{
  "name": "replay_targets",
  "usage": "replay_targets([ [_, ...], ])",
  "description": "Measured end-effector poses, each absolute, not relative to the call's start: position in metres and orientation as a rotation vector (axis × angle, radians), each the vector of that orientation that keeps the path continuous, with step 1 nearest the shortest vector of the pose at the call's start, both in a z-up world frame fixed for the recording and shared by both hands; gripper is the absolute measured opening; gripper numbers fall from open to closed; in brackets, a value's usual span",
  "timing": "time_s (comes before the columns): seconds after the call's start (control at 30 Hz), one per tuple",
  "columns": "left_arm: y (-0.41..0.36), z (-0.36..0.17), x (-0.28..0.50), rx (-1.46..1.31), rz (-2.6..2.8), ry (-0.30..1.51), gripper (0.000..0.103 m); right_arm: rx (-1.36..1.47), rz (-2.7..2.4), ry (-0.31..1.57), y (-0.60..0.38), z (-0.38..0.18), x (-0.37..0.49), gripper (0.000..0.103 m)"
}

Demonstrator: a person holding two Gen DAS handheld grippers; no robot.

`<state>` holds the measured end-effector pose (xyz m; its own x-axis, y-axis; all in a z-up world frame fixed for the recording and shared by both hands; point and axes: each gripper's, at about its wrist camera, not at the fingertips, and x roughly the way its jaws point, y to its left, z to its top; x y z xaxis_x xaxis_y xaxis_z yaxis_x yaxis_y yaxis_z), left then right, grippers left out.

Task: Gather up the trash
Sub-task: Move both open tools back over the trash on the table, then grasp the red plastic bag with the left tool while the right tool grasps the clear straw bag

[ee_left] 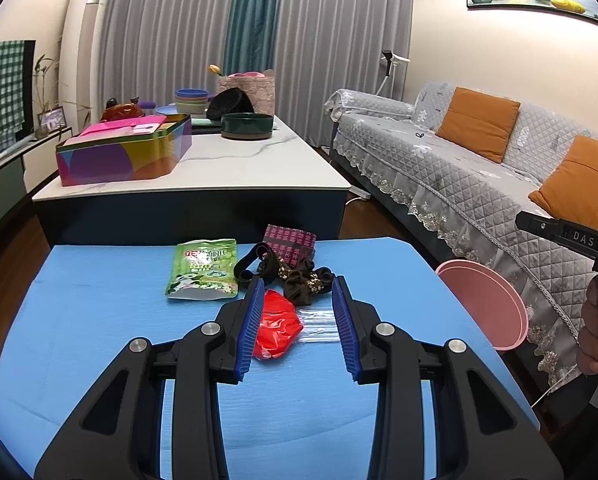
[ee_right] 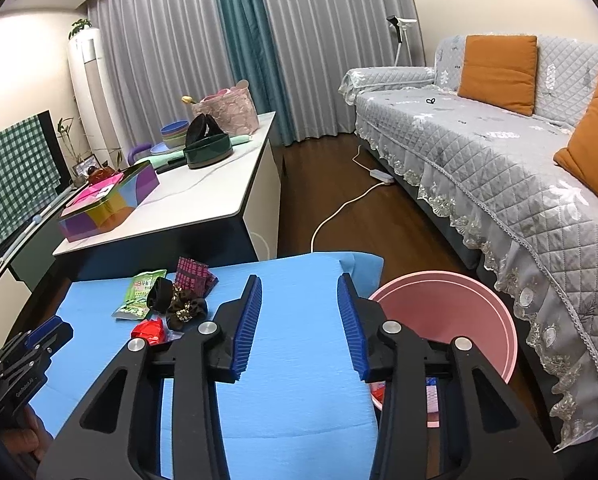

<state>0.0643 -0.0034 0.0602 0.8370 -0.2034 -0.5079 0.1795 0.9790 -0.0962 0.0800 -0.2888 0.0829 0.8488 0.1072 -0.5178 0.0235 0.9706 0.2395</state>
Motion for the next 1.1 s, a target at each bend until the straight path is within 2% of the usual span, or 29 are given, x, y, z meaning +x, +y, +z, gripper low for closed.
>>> replay_targets([
  [1.1,0.018,0.038,0.088,-0.113,-0.134,0.591,0.035,0.231,0.091,0.609,-0.272,0.058,0.107,0.027],
])
